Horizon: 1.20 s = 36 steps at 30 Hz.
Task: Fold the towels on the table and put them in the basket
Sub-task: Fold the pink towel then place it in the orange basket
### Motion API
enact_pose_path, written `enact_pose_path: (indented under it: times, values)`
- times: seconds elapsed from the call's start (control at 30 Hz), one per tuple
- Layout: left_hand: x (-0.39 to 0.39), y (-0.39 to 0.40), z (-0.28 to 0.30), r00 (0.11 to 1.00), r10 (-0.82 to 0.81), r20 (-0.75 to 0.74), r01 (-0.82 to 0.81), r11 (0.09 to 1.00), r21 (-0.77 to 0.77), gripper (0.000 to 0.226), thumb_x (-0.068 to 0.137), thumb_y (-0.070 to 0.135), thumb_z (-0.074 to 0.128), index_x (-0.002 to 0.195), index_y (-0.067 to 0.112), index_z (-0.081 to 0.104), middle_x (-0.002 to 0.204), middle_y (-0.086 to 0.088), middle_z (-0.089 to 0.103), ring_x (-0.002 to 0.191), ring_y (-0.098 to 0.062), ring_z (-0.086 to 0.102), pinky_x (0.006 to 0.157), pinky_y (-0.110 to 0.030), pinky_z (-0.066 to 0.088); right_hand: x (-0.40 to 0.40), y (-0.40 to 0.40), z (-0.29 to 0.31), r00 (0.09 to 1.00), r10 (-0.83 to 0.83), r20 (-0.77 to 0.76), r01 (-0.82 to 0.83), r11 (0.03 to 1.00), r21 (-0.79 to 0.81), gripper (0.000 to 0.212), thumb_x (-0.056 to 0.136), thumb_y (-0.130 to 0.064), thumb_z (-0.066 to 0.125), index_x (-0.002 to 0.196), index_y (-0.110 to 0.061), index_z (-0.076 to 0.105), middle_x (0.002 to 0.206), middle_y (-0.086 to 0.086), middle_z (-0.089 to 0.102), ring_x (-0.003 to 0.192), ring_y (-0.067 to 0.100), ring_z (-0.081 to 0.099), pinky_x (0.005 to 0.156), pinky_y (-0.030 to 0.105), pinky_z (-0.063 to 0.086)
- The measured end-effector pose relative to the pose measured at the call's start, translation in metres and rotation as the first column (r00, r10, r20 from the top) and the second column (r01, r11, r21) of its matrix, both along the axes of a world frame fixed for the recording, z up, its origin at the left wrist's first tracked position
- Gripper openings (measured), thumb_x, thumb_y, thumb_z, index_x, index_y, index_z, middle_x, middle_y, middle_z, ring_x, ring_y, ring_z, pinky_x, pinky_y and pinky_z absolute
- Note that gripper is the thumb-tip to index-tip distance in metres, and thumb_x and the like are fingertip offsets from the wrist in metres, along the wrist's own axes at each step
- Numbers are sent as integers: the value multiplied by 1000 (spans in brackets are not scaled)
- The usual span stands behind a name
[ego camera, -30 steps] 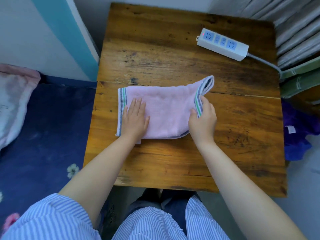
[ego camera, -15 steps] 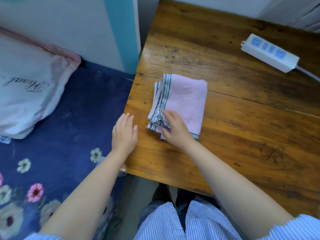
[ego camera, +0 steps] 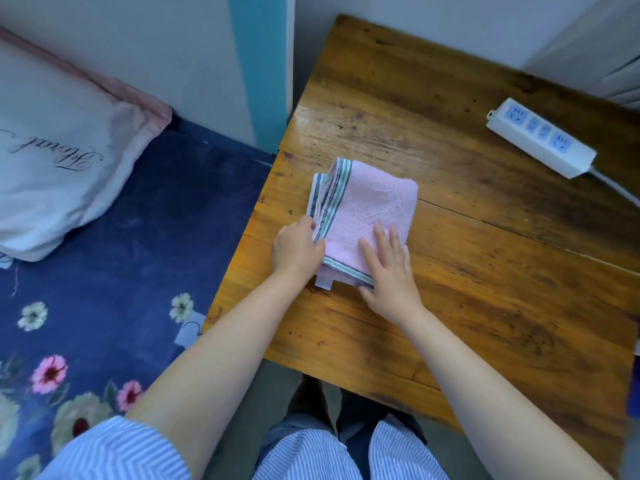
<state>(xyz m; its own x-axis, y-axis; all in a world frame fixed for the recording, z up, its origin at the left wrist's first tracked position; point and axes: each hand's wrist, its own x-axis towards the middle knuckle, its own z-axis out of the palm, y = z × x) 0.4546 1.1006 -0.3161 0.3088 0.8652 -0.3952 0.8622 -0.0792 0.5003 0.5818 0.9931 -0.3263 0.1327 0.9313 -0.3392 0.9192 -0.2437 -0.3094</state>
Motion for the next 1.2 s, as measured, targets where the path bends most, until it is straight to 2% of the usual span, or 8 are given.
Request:
enact_pose_path:
  times: [0.17, 0.43, 0.57, 0.7, 0.8, 0.87, 1.1, 1.2]
  values:
    - [-10, -8, 8, 933, 221, 285, -184, 971, -149, 20, 89, 9, 52, 108, 4, 53, 95, -4, 54, 85, -17, 49, 64, -23, 40, -3, 1, 4, 999, 36, 17, -35, 999, -41, 71, 89, -14, 48, 148, -19, 9, 155, 8, -17, 128, 16, -33, 105, 37, -20]
    - [-21, -13, -15, 931, 293, 217, -254, 949, -188, 24, 91, 12, 52, 114, 5, 51, 102, -7, 57, 88, -17, 50, 70, -25, 41, -1, 7, 3, 994, 107, 1, -106, 988, -115, 67, 91, -51, 40, 146, -20, 18, 157, 4, -1, 143, 19, -13, 112, 49, -13]
    - [-20, -14, -17, 997, 75, 35, -77, 997, 29, 47, 91, 13, 53, 135, 10, 38, 135, -11, 43, 122, -27, 43, 96, -33, 39, 18, 31, 7, 993, -109, -36, 114, 914, 388, 48, 83, -31, 42, 107, 4, 64, 112, 24, 64, 106, 40, 61, 89, 64, 44]
    - [-16, -8, -16, 938, -315, -143, 343, 899, 274, 72, 83, -6, 51, 146, 17, 23, 154, -16, 18, 143, -32, 17, 113, -44, 24, 56, 86, 24, 949, -288, -130, 311, 925, 218, 55, 85, -43, 36, 121, -4, 54, 124, 16, 57, 123, 32, 45, 103, 46, 32]
    - [-10, 3, -12, 807, -507, -303, 552, 830, 81, 81, 86, -7, 40, 149, 18, -4, 157, -6, -15, 145, -22, -16, 118, -34, -7, 73, 109, 17, 977, -169, -128, 180, 980, 80, 35, 86, -40, 36, 62, -16, 41, 62, -2, 43, 79, 22, 43, 63, 31, 26]
    - [-6, 7, -11, 742, -577, -343, 620, 785, 21, 83, 86, -5, 42, 149, 17, -8, 156, -6, -18, 144, -22, -19, 117, -35, -8, 75, 115, 13, 971, -202, -131, 215, 972, 92, 37, 87, -32, 40, 57, -13, 34, 55, -1, 34, 74, 21, 38, 60, 29, 20]
    - [-4, 16, -13, 734, -609, -300, 604, 788, -123, 84, 84, -2, 42, 149, 20, -6, 157, -5, -11, 145, -20, -13, 118, -38, -5, 65, 131, -8, 931, -360, 57, 358, 933, 37, 25, 94, -27, 44, 99, -7, 58, 109, 14, 63, 113, 30, 46, 95, 37, 31]
    - [0, 27, -10, 816, -525, -242, 539, 843, -13, 61, 84, 1, 43, 141, 15, 31, 148, -8, 27, 140, -24, 20, 117, -41, 11, 59, 132, -10, 918, -390, 76, 386, 920, 66, 32, 94, -27, 45, 116, -6, 53, 124, 13, 53, 120, 29, 41, 98, 38, 30]
